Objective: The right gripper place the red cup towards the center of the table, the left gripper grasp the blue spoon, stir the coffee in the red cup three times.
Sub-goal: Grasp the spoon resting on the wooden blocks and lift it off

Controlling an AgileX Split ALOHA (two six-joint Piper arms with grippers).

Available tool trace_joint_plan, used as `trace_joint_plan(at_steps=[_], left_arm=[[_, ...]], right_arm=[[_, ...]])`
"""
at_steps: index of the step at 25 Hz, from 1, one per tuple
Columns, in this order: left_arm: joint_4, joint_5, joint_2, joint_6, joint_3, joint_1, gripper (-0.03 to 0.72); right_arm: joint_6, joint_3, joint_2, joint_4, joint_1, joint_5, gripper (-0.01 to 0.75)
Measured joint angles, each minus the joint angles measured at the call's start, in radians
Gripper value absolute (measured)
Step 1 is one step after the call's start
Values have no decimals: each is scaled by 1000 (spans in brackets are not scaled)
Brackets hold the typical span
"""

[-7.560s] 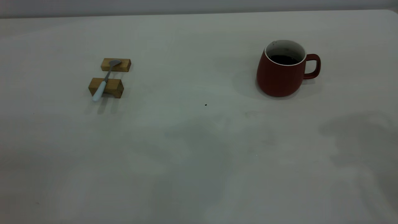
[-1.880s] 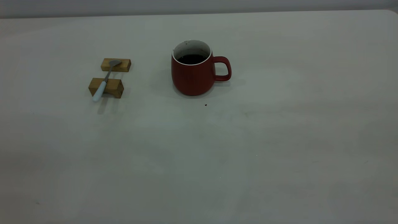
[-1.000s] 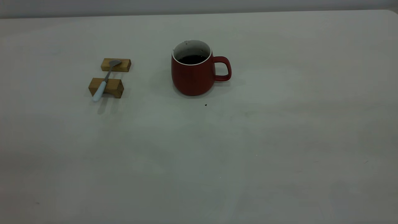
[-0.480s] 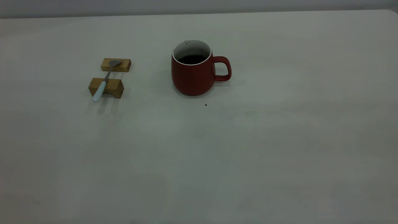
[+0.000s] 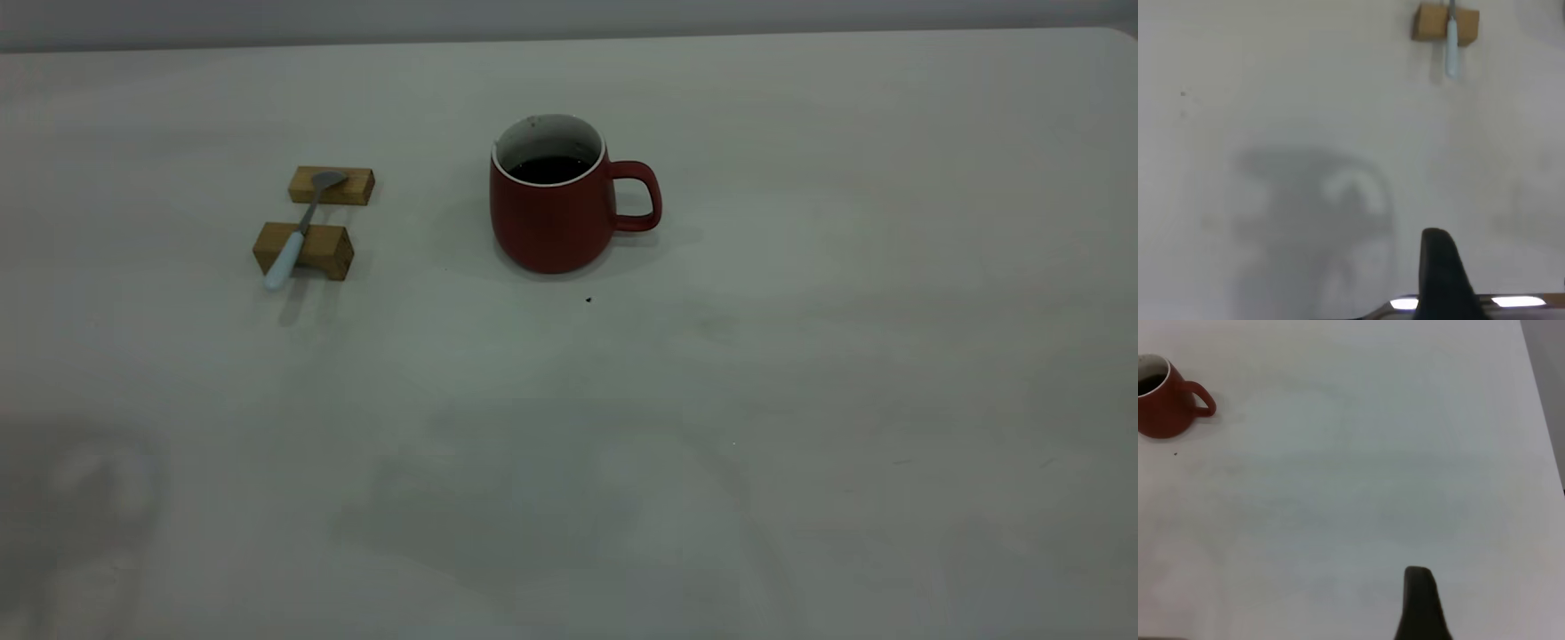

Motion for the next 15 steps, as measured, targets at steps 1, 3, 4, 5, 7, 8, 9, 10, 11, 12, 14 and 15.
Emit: trace_joint_plan(at_steps=[1, 3, 4, 5, 7, 8, 9, 10, 11, 12, 14, 15], left_arm=[[-7, -5, 41, 0, -20, 0, 505], [-17, -18, 132, -1, -55, 0, 505], [-22, -23, 176, -1, -68, 0, 505], [-30, -30, 212, -1, -82, 0, 505], [-54, -57, 296, -1, -105, 0, 505], [-62, -70, 330, -1, -118, 0, 505], [-69, -83, 372, -1, -131, -1, 505], [-71, -95, 413, -1, -146, -3, 505], [-72, -104, 456, -1, -161, -7, 504], [-73, -111, 492, -1, -180, -11, 503], [-73, -123, 582, -1, -220, -24, 502], [-73, -127, 621, 0, -244, -30, 502]], right_arm=[[0, 0, 0, 0, 0, 0, 578], [0, 0, 0, 0, 0, 0, 578], [0, 0, 0, 0, 0, 0, 578], [0, 0, 0, 0, 0, 0, 578], [0, 0, 0, 0, 0, 0, 578], [0, 0, 0, 0, 0, 0, 578], [0, 0, 0, 0, 0, 0, 578], [0, 0, 0, 0, 0, 0, 578], [0, 0, 0, 0, 0, 0, 578], [0, 0, 0, 0, 0, 0, 578], [0, 0, 0, 0, 0, 0, 578], [0, 0, 0, 0, 0, 0, 578]])
